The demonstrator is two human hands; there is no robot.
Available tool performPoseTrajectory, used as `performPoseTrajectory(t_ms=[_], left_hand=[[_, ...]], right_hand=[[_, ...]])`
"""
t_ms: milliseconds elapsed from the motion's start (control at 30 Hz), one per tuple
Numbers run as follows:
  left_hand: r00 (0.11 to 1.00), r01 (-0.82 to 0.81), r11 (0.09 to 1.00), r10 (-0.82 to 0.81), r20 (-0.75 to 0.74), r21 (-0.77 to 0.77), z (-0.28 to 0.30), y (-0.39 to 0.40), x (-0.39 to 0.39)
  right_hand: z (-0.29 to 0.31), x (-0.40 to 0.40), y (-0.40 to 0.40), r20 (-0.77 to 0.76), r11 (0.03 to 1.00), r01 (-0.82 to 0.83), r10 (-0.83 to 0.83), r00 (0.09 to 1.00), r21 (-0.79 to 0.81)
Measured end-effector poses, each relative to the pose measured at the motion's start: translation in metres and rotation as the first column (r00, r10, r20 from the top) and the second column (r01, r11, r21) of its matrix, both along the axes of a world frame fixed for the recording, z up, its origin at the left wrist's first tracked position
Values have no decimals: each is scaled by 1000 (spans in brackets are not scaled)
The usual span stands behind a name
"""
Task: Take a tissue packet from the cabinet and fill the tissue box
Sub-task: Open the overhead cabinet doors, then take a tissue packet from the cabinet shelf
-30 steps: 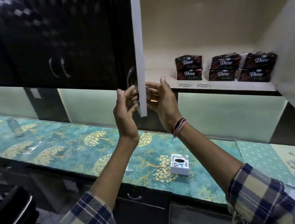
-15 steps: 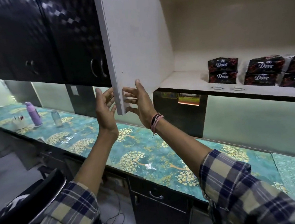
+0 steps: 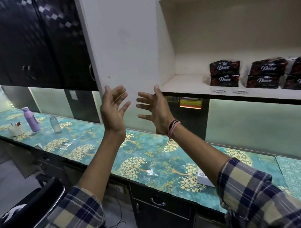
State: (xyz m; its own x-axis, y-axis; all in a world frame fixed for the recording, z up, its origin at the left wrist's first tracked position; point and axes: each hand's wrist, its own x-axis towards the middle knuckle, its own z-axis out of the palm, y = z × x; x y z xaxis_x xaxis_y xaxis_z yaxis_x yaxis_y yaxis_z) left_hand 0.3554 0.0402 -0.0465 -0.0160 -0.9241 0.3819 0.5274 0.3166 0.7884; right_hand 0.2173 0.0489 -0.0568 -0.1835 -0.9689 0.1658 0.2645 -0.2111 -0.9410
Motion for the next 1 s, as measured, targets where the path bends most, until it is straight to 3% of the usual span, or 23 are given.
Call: performPoseTrajectory(t_ms=[267,400,667,767,833,900,1000], left_hand=[[960,276,960,-279,42,52,1,4,-111],[934,349,934,-353,49,74,5,-14,-171],[884,461,886,-463,59,46,30,-107,-287],[871,488,872,-490,37,46,40,-151,-314],[863,504,862,-505,17,52,47,-174,-329],[853,521,852,-522,11,51,52,-191,-340],[835,550,834,-550,-2,48,52,-205,-351]], right_hand=[[13,-132,48,59,951,307,-305,951,-30],[26,-194,52,-2,897,439,-440,898,-48],[79,-319,4,-138,683,724,-729,670,-94],[104,-360,-31,-335,487,868,-837,433,-94],[117,-390,-51,-498,407,906,-814,300,-120],[128,-414,-70,-660,400,909,-716,229,-118],[147,-426,-91,-812,446,894,-534,236,-34]])
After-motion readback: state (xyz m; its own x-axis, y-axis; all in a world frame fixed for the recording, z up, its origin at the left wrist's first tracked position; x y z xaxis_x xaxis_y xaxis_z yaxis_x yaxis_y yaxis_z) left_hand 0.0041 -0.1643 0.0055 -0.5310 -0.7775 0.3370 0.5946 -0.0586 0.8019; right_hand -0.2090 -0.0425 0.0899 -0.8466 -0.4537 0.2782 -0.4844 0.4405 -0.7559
